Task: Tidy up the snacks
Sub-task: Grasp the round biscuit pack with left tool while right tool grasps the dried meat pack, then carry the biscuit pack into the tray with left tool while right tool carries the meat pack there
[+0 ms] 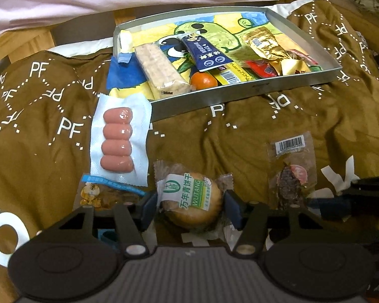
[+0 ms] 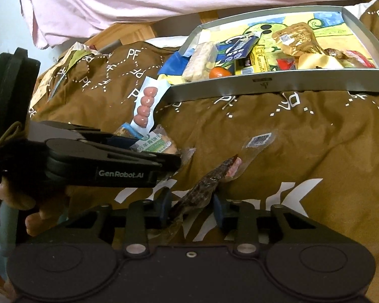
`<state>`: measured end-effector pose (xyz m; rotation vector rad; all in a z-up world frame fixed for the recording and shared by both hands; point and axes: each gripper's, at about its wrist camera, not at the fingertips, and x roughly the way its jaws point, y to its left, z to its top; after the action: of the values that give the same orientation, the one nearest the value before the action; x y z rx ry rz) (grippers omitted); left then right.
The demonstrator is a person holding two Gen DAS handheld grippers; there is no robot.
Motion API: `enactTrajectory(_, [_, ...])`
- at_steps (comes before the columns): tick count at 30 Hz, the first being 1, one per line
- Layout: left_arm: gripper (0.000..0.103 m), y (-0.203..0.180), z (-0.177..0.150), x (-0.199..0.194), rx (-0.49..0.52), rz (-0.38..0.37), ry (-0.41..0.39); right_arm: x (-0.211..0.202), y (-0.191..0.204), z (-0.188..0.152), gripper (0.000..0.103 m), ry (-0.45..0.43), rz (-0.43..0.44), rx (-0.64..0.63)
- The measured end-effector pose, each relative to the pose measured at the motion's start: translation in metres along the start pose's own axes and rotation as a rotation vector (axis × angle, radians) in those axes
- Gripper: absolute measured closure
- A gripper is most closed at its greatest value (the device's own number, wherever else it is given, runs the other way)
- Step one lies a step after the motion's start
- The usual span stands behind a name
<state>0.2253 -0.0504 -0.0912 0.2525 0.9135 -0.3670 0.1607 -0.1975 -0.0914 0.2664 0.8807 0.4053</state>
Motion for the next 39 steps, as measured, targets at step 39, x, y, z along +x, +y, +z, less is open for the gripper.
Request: enactTrajectory(39, [0.049,-0.032,0.148,-0.021,-0.294,0.055,-0.350,-0.059,-0.118,0.094,0.096,-0.533,-0.333,-0.075])
